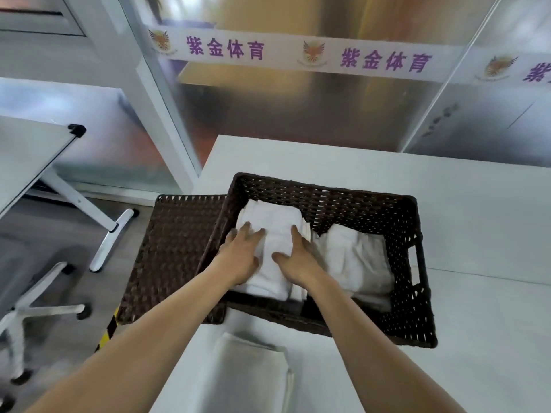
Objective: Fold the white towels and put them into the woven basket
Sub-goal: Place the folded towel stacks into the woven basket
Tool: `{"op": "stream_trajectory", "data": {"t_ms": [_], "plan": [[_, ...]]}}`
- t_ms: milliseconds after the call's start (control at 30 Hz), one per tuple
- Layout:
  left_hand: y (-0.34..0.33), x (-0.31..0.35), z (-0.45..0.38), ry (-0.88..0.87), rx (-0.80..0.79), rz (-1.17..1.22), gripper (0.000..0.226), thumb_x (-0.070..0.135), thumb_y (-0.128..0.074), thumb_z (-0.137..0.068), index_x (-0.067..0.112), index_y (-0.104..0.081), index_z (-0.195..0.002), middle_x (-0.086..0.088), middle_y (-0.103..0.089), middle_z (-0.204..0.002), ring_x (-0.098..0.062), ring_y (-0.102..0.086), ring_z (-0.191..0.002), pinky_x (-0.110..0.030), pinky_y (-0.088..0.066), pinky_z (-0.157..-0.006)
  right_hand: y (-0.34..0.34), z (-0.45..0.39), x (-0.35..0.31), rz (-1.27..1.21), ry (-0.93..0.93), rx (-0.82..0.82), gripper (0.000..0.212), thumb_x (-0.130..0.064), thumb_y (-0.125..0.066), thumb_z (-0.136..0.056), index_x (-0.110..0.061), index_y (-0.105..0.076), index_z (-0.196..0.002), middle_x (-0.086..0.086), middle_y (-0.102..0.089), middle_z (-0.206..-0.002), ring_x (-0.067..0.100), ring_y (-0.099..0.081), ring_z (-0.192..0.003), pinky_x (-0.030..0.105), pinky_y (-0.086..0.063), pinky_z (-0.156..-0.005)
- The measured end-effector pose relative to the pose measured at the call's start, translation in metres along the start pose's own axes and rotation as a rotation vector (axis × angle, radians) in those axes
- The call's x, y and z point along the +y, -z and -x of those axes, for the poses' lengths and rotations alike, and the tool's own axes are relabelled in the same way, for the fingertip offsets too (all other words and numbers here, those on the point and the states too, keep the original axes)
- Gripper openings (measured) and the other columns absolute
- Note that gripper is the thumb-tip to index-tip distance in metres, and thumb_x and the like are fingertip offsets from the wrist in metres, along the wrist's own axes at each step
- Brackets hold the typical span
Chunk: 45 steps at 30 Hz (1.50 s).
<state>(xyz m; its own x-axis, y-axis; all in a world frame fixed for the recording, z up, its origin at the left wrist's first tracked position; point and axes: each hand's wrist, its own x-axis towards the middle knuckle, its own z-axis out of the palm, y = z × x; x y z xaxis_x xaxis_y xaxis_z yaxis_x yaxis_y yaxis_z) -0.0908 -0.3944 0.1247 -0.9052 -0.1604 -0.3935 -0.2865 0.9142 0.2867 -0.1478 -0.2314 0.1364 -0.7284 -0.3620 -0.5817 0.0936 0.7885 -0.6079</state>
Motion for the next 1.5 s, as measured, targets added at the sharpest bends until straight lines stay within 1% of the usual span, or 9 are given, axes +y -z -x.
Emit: {"op": "stream_trajectory", "data": {"t_ms": [167,300,400,500,600,700,1067,1200,1500], "plan": [[-0.006,-0.005,-0.001,0.004,-0.031,-0.018,0.068,0.028,-0.05,-0.098,0.027,-0.019,-0.158,-0.01,-0.005,-0.167,-0.037,-0.012,-0.152,-0.054,-0.024,-0.12,0.001,0.003,0.003,0.049,0.067,0.018,0.077,-0.04,-0.05,-0.103,-0.033,-0.002,-0.163,0.001,-0.007,-0.171,0.024,-0.025,-0.152,0.034,-0.026,-0.119],[0.001,-0.002,0.01,-0.052,0.024,0.002,0.062,0.028,-0.054,-0.097,0.024,-0.032,-0.155,-0.01,-0.017,-0.165,-0.036,-0.015,-0.151,-0.051,-0.027,-0.119,0.002,0.01,0.002,0.114,0.168,0.154,0.071,-0.035,-0.05,-0.101,-0.029,-0.014,-0.162,0.004,-0.018,-0.168,0.029,-0.017,-0.154,0.044,-0.014,-0.126],[0.008,-0.003,0.026,-0.163,0.112,-0.024,0.057,0.033,-0.055,-0.093,0.027,-0.042,-0.148,-0.007,-0.032,-0.159,-0.034,-0.025,-0.148,-0.052,-0.033,-0.116,-0.001,0.021,0.003,0.146,0.329,0.304,0.064,-0.029,-0.054,-0.098,-0.025,-0.031,-0.157,0.004,-0.034,-0.161,0.028,-0.035,-0.144,0.041,-0.027,-0.12],[0.019,0.001,0.052,-0.214,0.259,-0.029,0.049,0.031,-0.053,-0.094,0.026,-0.049,-0.142,-0.003,-0.04,-0.154,-0.032,-0.034,-0.143,-0.052,-0.039,-0.111,-0.004,0.034,0.004,0.183,0.438,0.411,0.058,-0.028,-0.056,-0.096,-0.021,-0.043,-0.152,0.003,-0.044,-0.153,0.027,-0.042,-0.139,0.042,-0.035,-0.113],[0.028,0.004,0.081,-0.251,0.362,-0.031,0.045,0.028,-0.055,-0.094,0.027,-0.052,-0.139,0.0,-0.041,-0.153,-0.029,-0.037,-0.14,-0.049,-0.04,-0.11,-0.007,0.053,0.002,0.196,0.494,0.503,0.055,-0.032,-0.054,-0.095,-0.021,-0.046,-0.148,0.002,-0.048,-0.149,0.027,-0.046,-0.135,0.046,-0.041,-0.109],[0.03,-0.001,0.11,-0.3,0.414,-0.006,0.043,0.029,-0.056,-0.094,0.028,-0.053,-0.137,0.003,-0.043,-0.152,-0.026,-0.036,-0.14,-0.047,-0.038,-0.11,-0.017,0.079,0.001,0.185,0.531,0.61,0.051,-0.026,-0.06,-0.096,-0.021,-0.05,-0.145,0.001,-0.051,-0.145,0.026,-0.05,-0.131,0.044,-0.043,-0.105],[-0.025,-0.04,0.204,-0.43,0.487,0.03,0.036,0.024,-0.061,-0.091,0.024,-0.062,-0.127,0.001,-0.054,-0.134,-0.026,-0.048,-0.122,-0.042,-0.042,-0.1,-0.108,0.173,0.032,0.22,0.511,0.797,0.043,-0.023,-0.059,-0.093,-0.023,-0.055,-0.136,-0.003,-0.054,-0.132,0.022,-0.052,-0.12,0.043,-0.041,-0.103],[-0.067,-0.056,0.226,-0.381,0.473,0.066,0.033,0.02,-0.064,-0.088,0.026,-0.063,-0.121,0.004,-0.055,-0.126,-0.022,-0.049,-0.112,-0.038,-0.04,-0.093,-0.152,0.19,0.061,0.215,0.393,0.77,0.045,-0.023,-0.062,-0.091,-0.024,-0.056,-0.136,-0.002,-0.055,-0.132,0.023,-0.051,-0.12,0.041,-0.04,-0.103],[-0.154,-0.09,0.24,-0.242,0.167,0.096,0.042,0.019,-0.062,-0.09,0.024,-0.058,-0.131,0.002,-0.052,-0.131,-0.028,-0.052,-0.113,-0.04,-0.04,-0.097,-0.227,0.196,0.131,0.196,0.078,0.494,0.051,-0.026,-0.063,-0.093,-0.024,-0.049,-0.142,0.005,-0.055,-0.134,0.031,-0.055,-0.116,0.044,-0.042,-0.098]]}}
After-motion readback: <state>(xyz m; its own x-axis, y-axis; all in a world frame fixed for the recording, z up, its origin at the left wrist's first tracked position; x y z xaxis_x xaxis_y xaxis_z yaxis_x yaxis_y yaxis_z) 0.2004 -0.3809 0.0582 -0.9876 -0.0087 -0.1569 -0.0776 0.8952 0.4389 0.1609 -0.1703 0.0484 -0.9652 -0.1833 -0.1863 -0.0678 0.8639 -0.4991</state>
